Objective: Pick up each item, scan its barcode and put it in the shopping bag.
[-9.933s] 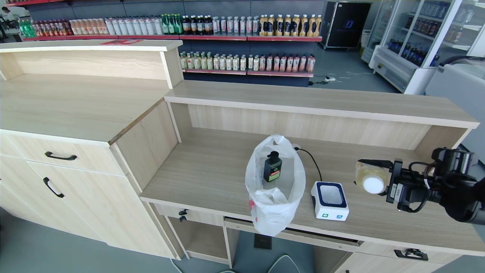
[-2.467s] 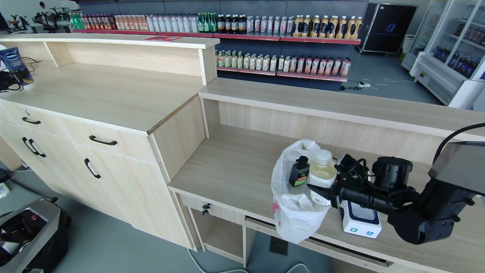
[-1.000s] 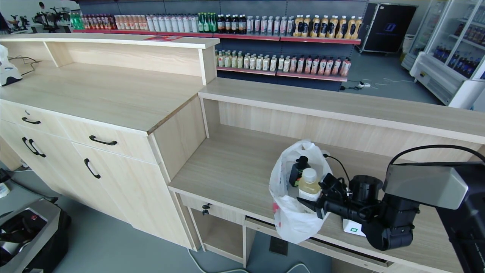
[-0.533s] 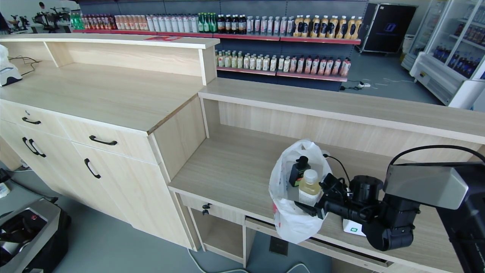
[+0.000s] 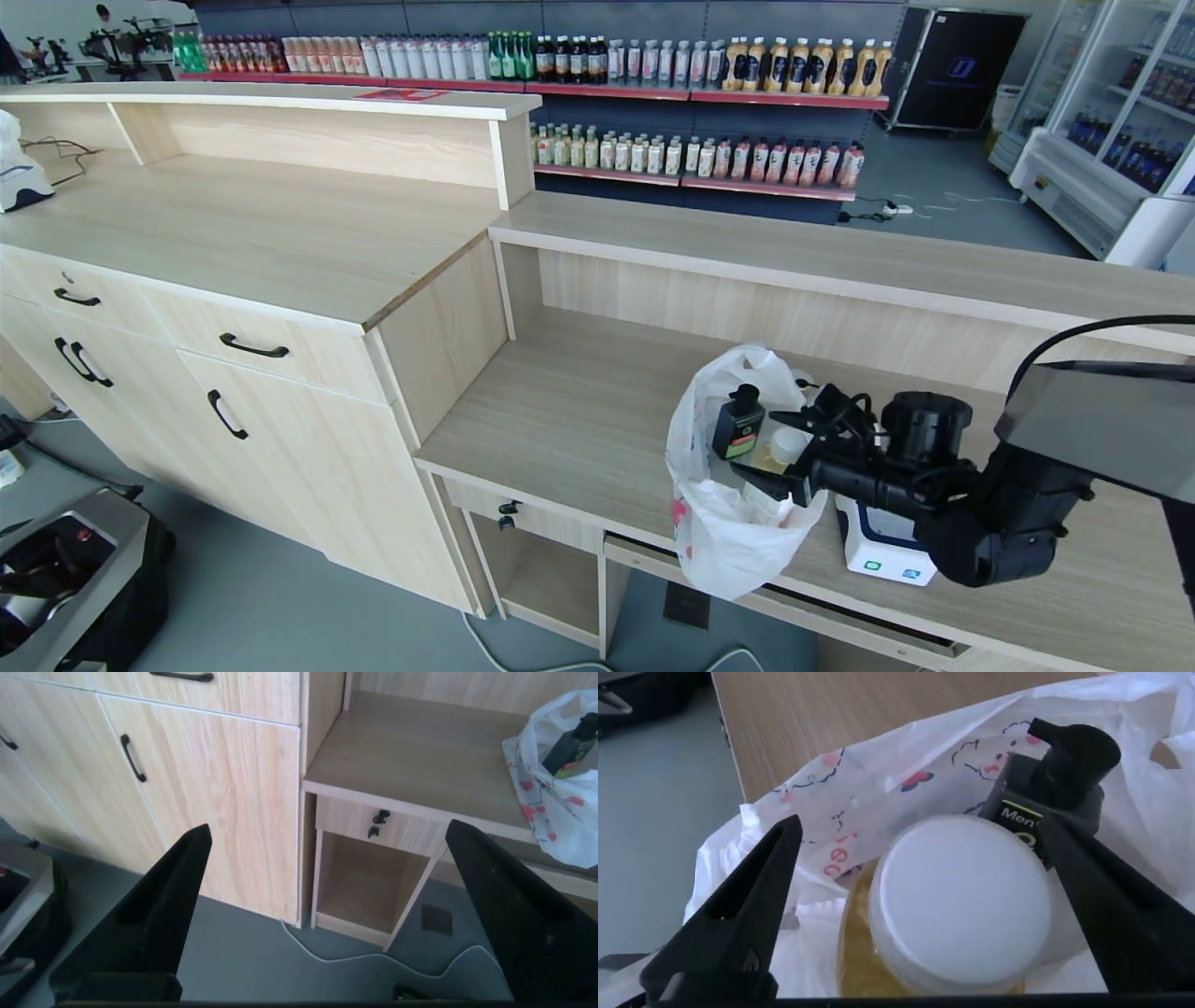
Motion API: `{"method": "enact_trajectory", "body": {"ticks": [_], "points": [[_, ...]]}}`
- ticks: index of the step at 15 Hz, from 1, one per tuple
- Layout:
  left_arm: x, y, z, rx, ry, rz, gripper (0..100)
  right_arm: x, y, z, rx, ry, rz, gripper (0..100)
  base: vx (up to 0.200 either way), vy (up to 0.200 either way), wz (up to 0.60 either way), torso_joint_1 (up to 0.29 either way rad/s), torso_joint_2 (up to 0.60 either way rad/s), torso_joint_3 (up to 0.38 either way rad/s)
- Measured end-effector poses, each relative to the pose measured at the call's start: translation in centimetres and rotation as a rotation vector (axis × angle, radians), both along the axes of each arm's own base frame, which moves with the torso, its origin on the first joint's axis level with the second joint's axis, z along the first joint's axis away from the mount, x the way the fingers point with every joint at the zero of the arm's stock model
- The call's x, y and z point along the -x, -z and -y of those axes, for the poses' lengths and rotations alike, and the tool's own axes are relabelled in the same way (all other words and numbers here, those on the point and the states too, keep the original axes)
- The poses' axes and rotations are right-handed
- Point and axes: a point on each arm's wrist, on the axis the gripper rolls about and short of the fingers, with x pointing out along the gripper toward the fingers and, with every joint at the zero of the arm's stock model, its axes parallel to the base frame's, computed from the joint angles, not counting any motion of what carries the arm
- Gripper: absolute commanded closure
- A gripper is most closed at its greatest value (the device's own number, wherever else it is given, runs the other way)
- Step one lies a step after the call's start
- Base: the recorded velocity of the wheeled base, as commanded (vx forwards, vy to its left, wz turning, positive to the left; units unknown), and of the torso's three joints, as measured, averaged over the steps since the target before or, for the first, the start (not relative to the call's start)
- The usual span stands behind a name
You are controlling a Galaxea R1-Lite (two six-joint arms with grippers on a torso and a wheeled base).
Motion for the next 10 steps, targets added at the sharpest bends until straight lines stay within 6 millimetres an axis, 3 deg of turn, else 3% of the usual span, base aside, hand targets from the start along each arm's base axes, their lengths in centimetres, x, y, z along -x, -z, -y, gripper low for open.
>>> {"method": "enact_trajectory", "body": {"ticks": [6,10], "points": [[0.0,0.0,0.0,0.0,0.0,0.0,0,4.9,-10.2,2.4,0.008,0.129,0.089,0,0.0,0.0,0.0,0.0,0.0,0.0],[0.0,0.0,0.0,0.0,0.0,0.0,0,8.3,-14.7,5.9,0.012,0.271,0.164,0,0.0,0.0,0.0,0.0,0.0,0.0]]}}
